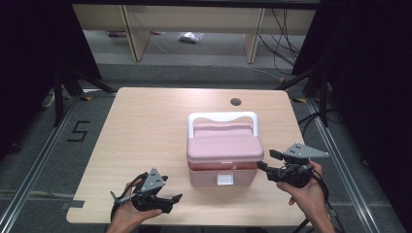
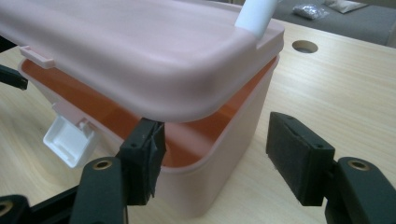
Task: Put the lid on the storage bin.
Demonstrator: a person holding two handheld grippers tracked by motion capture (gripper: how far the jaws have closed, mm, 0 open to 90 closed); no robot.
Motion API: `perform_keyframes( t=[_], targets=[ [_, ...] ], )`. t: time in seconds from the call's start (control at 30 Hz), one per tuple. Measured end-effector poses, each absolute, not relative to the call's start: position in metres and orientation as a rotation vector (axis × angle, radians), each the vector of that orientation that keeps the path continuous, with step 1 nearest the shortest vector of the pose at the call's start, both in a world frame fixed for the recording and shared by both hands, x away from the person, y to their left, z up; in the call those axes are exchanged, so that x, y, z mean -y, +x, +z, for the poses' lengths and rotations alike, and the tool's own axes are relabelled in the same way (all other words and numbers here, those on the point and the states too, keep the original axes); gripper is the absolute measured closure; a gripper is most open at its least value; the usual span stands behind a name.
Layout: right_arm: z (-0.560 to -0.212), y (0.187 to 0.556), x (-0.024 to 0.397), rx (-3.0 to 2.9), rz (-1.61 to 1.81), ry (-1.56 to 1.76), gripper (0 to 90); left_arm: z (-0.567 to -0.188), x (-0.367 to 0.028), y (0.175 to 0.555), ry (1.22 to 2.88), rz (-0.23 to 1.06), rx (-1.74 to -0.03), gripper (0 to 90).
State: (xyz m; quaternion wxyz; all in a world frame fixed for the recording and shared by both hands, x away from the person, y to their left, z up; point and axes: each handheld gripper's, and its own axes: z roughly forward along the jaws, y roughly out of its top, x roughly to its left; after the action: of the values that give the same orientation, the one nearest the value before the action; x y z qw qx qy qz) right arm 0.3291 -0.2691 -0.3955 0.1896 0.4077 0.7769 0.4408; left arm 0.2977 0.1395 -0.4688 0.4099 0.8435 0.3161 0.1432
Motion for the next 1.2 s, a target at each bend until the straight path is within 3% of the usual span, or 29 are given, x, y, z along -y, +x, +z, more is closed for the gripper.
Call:
perform_keyframes(
  t=[1.2],
  targets=[
    [-0.414,0.306,0.282,-2.208,1.247,1.144,35.4,-0.472,-0.148,0.295,2.118,0.369,-0.828,22.8]
  ],
)
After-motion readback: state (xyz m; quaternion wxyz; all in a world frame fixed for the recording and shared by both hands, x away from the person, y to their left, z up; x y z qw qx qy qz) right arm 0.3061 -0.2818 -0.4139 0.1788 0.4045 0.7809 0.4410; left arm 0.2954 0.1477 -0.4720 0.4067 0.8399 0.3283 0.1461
